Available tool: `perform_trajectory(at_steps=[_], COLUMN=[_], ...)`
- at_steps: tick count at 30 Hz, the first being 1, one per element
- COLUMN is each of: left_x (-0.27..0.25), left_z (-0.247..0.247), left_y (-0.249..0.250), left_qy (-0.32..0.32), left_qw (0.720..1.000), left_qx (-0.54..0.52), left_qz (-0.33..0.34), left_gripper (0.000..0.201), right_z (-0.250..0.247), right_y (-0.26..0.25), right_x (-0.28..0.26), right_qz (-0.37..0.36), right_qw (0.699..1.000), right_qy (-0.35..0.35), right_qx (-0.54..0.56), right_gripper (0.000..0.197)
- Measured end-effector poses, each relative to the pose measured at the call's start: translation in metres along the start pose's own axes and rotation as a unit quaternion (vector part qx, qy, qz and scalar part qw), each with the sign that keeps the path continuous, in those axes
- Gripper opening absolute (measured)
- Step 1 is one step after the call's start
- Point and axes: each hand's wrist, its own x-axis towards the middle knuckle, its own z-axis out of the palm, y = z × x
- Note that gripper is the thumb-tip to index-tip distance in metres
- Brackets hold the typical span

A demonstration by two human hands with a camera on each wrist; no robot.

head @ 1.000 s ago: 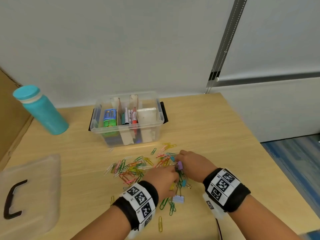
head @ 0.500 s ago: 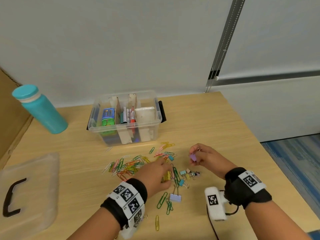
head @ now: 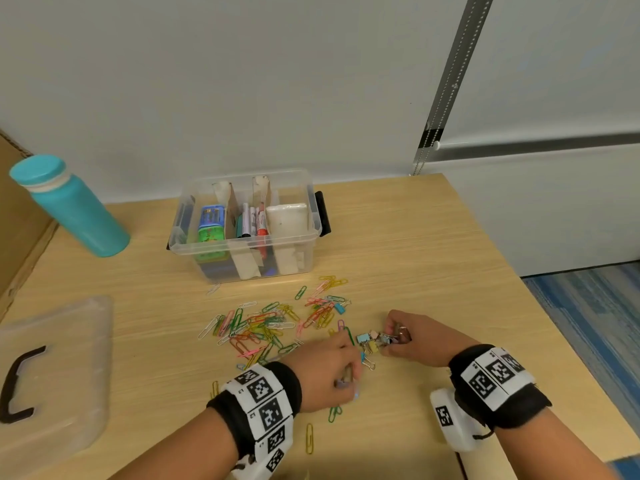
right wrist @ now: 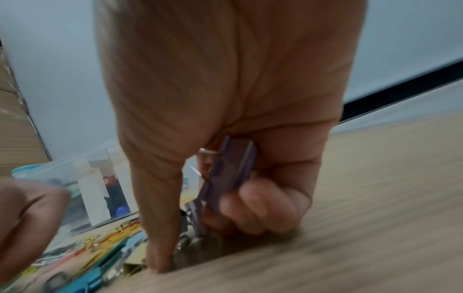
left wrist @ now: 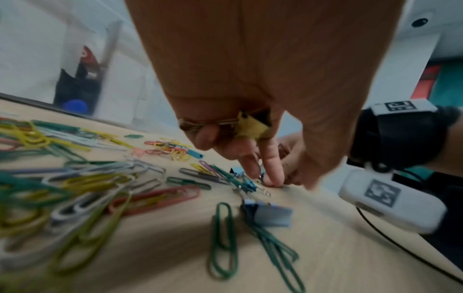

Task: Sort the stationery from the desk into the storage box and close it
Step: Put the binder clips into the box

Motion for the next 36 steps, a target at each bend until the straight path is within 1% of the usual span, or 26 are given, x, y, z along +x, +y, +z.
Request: perform_trajectory(at_steps=[2, 3, 4, 6, 8, 10, 12, 14, 15, 16, 18, 19, 20, 21, 23, 27, 30, 33, 34, 36], left_x=[0.002, 0.003, 0.004, 0.005, 0.006, 0.005, 0.001, -0.007, -0.011, -0.015, -0.023, -0.028, -0.032, -0.036, -0.042, -0.054, -0.059, -0.065, -0.068, -0.073], left_z=[0.005, 0.007, 0.009, 0.011, 0.011, 0.01, 0.007, 0.0, -0.004, -0.009, -0.018, -0.022, -0.026, -0.03, -0.036, -0.043, -0.043, -0.039, -0.038, -0.038], left_y=[0.001, 0.0, 0.0, -0.002, -0.005, -0.008, -0.009, -0.012, -0.015, -0.019, -0.028, -0.033, -0.037, -0.041, -0.048, -0.059, -0.064, -0.069, -0.071, -0.073], left_qy=[-0.051, -0.067, -0.067, -0.037, -0.014, -0.004, 0.021, 0.064, 0.09, 0.115, 0.16, 0.184, 0.204, 0.224, 0.252, 0.264, 0.266, 0.272, 0.271, 0.272], left_qw=[0.998, 0.996, 0.995, 0.995, 0.997, 0.997, 0.999, 0.998, 0.995, 0.99, 0.978, 0.971, 0.964, 0.958, 0.95, 0.944, 0.943, 0.939, 0.939, 0.94], left_qx=[0.034, 0.058, 0.079, 0.089, 0.078, 0.068, 0.037, -0.021, -0.05, -0.08, -0.133, -0.151, -0.164, -0.171, -0.18, -0.184, -0.178, -0.185, -0.186, -0.174], left_qz=[-0.004, -0.004, 0.0, 0.011, 0.017, 0.022, 0.02, 0.004, -0.004, -0.011, -0.025, -0.031, -0.037, -0.042, -0.05, -0.079, -0.09, -0.098, -0.104, -0.114], left_gripper=[0.038, 0.042, 0.041, 0.031, 0.023, 0.022, 0.022, 0.021, 0.02, 0.019, 0.019, 0.019, 0.018, 0.018, 0.018, 0.019, 0.017, 0.016, 0.016, 0.015], right_z=[-0.001, -0.002, -0.003, -0.006, -0.01, -0.017, -0.03, -0.045, -0.052, -0.059, -0.072, -0.078, -0.083, -0.088, -0.095, -0.106, -0.114, -0.114, -0.113, -0.106], right_y=[-0.003, -0.005, -0.006, -0.007, -0.01, -0.016, -0.026, -0.044, -0.054, -0.066, -0.091, -0.103, -0.113, -0.123, -0.141, -0.173, -0.191, -0.199, -0.2, -0.198], right_x=[0.002, 0.003, 0.004, 0.003, 0.001, -0.004, -0.009, -0.011, -0.01, -0.007, 0.001, 0.009, 0.017, 0.029, 0.056, 0.11, 0.135, 0.147, 0.147, 0.14], right_qz=[-0.005, -0.001, 0.007, 0.025, 0.037, 0.043, 0.03, -0.019, -0.059, -0.105, -0.188, -0.218, -0.233, -0.239, -0.233, -0.191, -0.156, -0.128, -0.127, -0.138], right_qw=[1.0, 0.999, 0.999, 0.998, 0.997, 0.997, 0.998, 0.999, 0.996, 0.985, 0.947, 0.929, 0.92, 0.917, 0.925, 0.948, 0.96, 0.973, 0.974, 0.967], right_qy=[0.0, -0.006, -0.013, -0.026, -0.035, -0.036, -0.024, 0.022, 0.071, 0.134, 0.258, 0.294, 0.311, 0.314, 0.298, 0.253, 0.233, 0.184, 0.178, 0.196], right_qx=[-0.026, -0.033, -0.041, -0.054, -0.059, -0.058, -0.046, -0.023, -0.009, 0.008, 0.047, 0.057, 0.061, 0.059, 0.043, 0.04, -0.004, -0.052, -0.065, -0.088], right_gripper=[0.021, 0.019, 0.018, 0.018, 0.02, 0.02, 0.018, 0.013, 0.012, 0.012, 0.013, 0.014, 0.015, 0.015, 0.014, 0.014, 0.026, 0.047, 0.052, 0.052])
